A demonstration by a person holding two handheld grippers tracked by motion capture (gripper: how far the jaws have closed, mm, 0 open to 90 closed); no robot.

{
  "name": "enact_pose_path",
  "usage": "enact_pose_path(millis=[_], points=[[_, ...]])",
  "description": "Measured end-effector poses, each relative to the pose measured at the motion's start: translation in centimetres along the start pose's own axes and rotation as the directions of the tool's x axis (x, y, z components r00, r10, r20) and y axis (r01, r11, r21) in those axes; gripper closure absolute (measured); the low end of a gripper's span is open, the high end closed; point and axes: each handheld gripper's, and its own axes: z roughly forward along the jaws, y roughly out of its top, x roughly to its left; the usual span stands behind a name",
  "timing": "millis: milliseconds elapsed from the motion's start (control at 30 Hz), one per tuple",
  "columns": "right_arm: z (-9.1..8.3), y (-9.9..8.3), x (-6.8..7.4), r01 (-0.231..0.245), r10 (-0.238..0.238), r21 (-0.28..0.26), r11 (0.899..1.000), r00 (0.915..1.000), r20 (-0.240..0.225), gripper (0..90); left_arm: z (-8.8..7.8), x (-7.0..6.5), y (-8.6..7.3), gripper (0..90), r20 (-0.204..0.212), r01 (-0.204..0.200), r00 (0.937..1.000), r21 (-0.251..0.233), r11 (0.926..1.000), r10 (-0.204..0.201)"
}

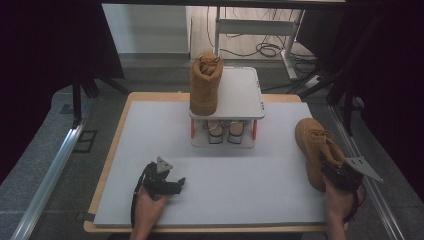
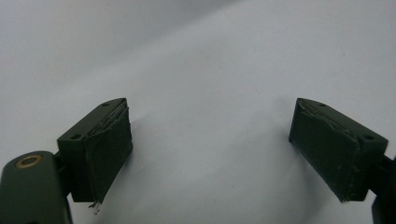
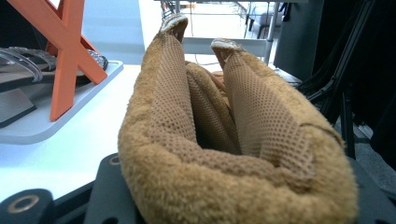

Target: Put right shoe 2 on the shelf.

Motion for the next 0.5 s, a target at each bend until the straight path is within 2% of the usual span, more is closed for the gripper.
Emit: enact_pose_path(millis=[100, 500], points=[[0.0, 0.1, 0.2, -0.012, 0.012, 0.006, 1.000, 0.9999, 0.008, 48.4, 0.0, 0.0, 0.0, 12.8, 0.000, 0.000, 1.0000, 0.000, 1.0000, 0.000], [-0.7, 1.1, 0.7, 0.001, -0.002, 0.016, 1.000, 0.9998, 0.021, 53.1, 0.0, 0.0, 0.0, 12.8, 0.000, 0.001, 1.0000, 0.000, 1.0000, -0.001]])
